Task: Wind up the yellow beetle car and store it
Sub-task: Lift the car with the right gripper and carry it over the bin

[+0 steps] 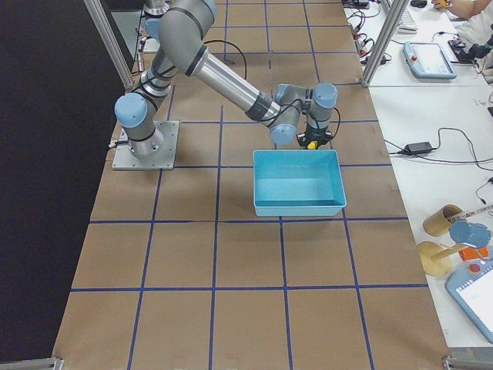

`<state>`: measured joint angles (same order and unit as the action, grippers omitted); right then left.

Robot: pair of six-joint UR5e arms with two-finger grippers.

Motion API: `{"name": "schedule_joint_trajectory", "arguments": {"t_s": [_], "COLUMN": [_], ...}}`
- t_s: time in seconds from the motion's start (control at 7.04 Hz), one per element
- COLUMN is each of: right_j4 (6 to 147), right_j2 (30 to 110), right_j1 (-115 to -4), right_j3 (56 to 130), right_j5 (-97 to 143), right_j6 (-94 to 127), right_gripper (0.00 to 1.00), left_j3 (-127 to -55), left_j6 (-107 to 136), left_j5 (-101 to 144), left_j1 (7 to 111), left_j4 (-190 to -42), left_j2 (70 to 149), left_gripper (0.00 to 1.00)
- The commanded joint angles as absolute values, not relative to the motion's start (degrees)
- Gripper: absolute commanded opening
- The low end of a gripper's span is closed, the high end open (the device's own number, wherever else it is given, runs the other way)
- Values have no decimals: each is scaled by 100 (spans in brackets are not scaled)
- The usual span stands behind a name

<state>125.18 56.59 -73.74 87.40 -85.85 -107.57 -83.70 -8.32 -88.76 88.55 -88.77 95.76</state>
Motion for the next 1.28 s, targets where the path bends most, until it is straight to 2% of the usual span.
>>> {"name": "schedule_joint_trajectory", "arguments": {"t_s": [0.0,0.28,0.43,0.71,1.14], "right_j4": [11845,10482,10259,9381,9369], "right_j2": [5800,6046,6090,6319,6144], "right_j1": [-7601,-7734,-7639,-6729,-5900], "right_j3": [8125,7324,7313,7321,7478], "right_j5": [-8447,-8393,-8463,-8411,-8577], "right_j6": [-10608,-10669,-10740,-11344,-12488], "right_gripper": [22,21,21,21,22], "left_j3": [-8376,-8376,-8376,-8376,-8376], "left_j6": [-835,-835,-835,-835,-826], "left_j5": [-8877,-8877,-8877,-8877,-8877], "left_j1": [8859,8859,8859,8859,8859], "left_j4": [-8877,-8877,-8877,-8877,-8877], "left_j2": [9580,9571,9571,9563,9562], "left_gripper": [100,100,100,100,100]}}
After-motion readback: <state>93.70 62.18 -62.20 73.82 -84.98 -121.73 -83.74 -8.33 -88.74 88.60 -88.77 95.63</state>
